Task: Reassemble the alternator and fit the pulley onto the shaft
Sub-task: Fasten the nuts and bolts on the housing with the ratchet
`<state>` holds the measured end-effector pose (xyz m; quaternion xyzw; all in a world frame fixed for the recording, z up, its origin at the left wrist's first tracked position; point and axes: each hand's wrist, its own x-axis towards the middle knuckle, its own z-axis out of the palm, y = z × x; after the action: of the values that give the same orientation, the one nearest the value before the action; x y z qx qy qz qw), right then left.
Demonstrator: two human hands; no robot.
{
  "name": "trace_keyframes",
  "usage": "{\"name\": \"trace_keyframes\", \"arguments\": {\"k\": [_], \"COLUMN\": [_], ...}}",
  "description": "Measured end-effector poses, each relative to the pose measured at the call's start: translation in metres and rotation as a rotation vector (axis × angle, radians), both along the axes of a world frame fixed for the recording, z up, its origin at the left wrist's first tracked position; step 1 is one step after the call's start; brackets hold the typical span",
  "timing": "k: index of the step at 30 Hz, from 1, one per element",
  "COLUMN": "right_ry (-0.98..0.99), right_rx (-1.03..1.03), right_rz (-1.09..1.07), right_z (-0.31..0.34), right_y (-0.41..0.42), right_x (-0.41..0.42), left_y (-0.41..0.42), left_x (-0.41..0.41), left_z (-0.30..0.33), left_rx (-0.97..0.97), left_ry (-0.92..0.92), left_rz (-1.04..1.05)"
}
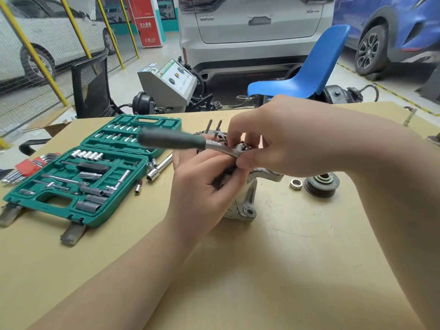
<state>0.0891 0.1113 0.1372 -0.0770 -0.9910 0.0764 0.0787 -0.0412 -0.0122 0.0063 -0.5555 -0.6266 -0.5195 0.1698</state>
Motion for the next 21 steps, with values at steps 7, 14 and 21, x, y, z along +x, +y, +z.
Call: {"name": "trace_keyframes", "arguments": {"k": [7, 14, 21], "right_ry": [0.011, 0.028, 0.074], "right_rx": [0.011, -0.021, -0.013], "right_rz": [-0.05, 0.08, -0.005], "right_z": [-0.0054, 0.0018, -0.0035], "right_y": [0.0023, 0.0008, 0.0], "right_x": [-0.0059, 0.0007, -0.002], "left_y": [0.0005, -0.0003, -0.0006], "left_x": [-0.0026, -0.0051, -0.0009], "left_z": [-0.0036, 0.0, -0.0007], "left_rx": [-0.013, 0.006, -0.017], "left_ry": [0.029, 0.081, -0.005], "left_rz": [0.033, -0.023, 0.02]}}
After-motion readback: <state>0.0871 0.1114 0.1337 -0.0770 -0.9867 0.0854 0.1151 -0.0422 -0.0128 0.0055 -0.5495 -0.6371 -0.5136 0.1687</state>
